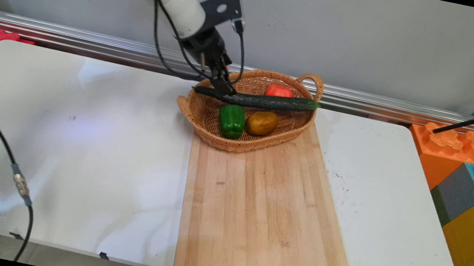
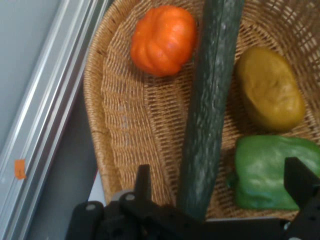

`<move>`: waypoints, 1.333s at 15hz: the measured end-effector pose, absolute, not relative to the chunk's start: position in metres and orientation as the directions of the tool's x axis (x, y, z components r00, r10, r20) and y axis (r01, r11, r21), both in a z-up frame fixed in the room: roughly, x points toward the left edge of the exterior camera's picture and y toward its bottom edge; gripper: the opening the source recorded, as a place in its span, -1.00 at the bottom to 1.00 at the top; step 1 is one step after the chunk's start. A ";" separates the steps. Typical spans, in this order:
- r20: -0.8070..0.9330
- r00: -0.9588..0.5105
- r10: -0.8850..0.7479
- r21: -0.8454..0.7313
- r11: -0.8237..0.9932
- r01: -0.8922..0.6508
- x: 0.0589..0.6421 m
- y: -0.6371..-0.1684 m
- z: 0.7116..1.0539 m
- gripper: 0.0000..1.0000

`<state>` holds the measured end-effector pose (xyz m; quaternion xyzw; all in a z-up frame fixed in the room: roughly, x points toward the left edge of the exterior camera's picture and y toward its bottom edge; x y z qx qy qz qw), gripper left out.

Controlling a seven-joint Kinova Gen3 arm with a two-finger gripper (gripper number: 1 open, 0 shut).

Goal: Pick up the cucumber from the vegetable basket

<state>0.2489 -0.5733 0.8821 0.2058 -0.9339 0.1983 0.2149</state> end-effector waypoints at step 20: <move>0.456 -0.859 -0.232 -0.330 0.852 -0.406 0.206 -0.638 0.804 -1.00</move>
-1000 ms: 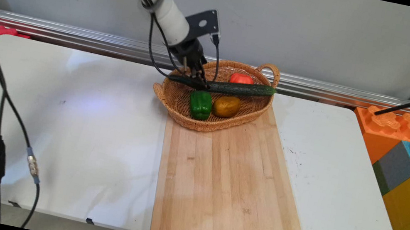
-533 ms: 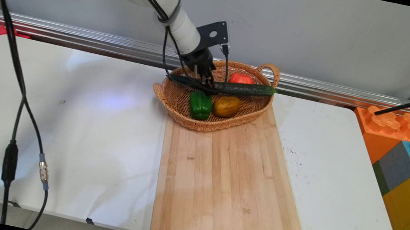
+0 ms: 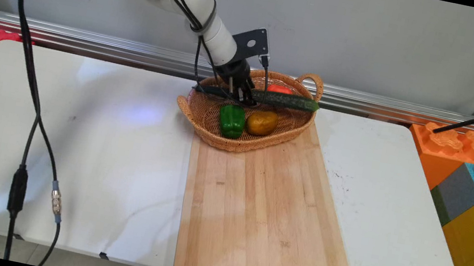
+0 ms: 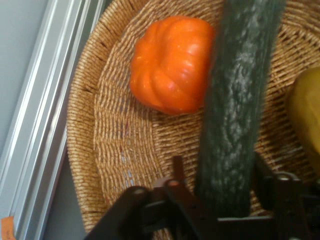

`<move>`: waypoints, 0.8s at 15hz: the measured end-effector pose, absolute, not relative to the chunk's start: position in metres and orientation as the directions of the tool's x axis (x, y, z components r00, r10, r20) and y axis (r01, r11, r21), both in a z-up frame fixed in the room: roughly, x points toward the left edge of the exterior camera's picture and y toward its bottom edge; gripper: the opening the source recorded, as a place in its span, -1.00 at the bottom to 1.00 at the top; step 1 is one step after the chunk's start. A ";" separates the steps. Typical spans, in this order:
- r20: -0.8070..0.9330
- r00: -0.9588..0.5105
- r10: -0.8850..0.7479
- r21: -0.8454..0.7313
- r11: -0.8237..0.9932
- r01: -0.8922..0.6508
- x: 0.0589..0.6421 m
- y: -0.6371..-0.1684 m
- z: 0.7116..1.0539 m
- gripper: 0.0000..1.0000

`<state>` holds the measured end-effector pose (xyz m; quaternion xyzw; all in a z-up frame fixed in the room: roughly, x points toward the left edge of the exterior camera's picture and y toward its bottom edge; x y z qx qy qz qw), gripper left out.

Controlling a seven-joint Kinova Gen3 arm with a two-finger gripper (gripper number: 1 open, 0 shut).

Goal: Pick up the cucumber from the vegetable basket, then place the picked object on the cutting board

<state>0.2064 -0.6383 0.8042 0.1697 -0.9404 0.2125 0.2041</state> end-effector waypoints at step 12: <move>0.506 -0.838 -0.205 -0.359 0.833 -0.421 0.196 -0.601 0.866 -1.00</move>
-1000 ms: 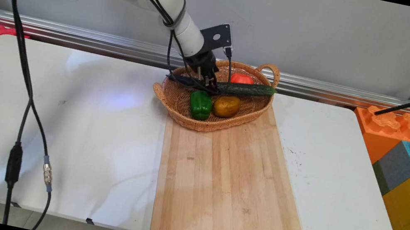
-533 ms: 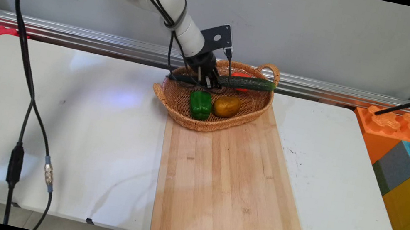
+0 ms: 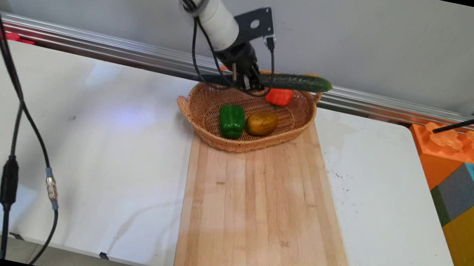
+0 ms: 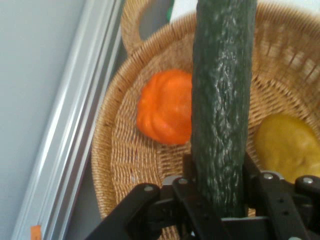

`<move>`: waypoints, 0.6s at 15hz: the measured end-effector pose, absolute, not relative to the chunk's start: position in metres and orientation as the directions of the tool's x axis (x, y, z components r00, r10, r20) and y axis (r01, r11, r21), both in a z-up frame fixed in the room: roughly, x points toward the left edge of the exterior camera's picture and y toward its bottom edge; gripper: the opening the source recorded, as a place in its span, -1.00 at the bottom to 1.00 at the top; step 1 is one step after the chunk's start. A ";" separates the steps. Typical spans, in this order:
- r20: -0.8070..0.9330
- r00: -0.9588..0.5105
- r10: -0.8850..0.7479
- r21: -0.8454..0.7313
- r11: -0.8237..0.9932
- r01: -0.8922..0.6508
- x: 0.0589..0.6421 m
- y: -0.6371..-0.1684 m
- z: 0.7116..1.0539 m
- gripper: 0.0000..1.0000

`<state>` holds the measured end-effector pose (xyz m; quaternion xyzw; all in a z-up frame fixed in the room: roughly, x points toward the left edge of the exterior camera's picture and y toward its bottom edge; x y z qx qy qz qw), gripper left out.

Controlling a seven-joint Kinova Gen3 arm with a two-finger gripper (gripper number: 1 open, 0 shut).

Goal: Place the picked object on the cutting board

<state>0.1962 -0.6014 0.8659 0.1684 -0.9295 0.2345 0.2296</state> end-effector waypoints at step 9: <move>0.531 -0.794 -0.297 -0.184 0.874 -0.450 0.164 -0.512 0.914 -1.00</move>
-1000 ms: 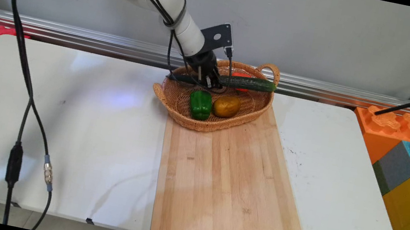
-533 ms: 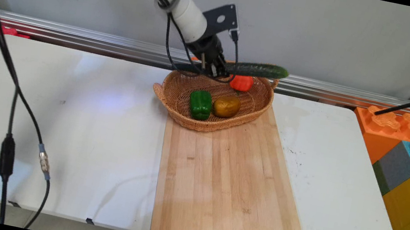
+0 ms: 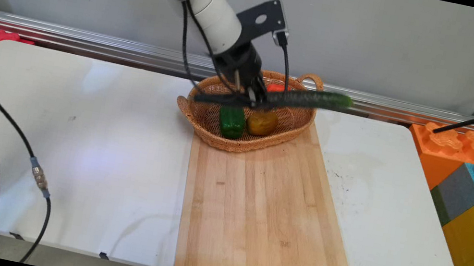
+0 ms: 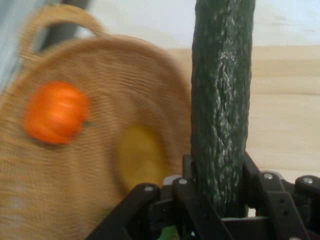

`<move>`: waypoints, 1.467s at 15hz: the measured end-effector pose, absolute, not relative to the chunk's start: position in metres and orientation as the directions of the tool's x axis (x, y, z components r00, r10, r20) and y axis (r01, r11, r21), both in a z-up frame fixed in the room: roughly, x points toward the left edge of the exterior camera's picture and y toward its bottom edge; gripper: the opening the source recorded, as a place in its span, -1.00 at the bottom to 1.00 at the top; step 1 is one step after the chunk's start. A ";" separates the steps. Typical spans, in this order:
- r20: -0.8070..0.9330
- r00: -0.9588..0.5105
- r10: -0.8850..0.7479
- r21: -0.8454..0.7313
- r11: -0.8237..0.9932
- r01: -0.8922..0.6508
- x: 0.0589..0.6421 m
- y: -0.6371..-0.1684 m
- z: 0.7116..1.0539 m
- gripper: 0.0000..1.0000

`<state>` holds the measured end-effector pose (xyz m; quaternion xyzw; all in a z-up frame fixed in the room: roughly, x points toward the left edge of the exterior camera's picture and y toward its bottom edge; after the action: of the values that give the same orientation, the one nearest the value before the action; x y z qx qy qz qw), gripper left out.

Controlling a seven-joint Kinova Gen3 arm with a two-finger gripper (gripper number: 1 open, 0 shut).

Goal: Place the picked object on the cutting board

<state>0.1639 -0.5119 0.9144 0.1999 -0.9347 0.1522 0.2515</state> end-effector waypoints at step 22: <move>0.475 -0.747 -0.466 0.182 0.882 -0.434 0.112 -0.391 0.778 -1.00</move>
<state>0.1123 -0.3911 0.7783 0.2409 -0.9340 -0.0300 0.2620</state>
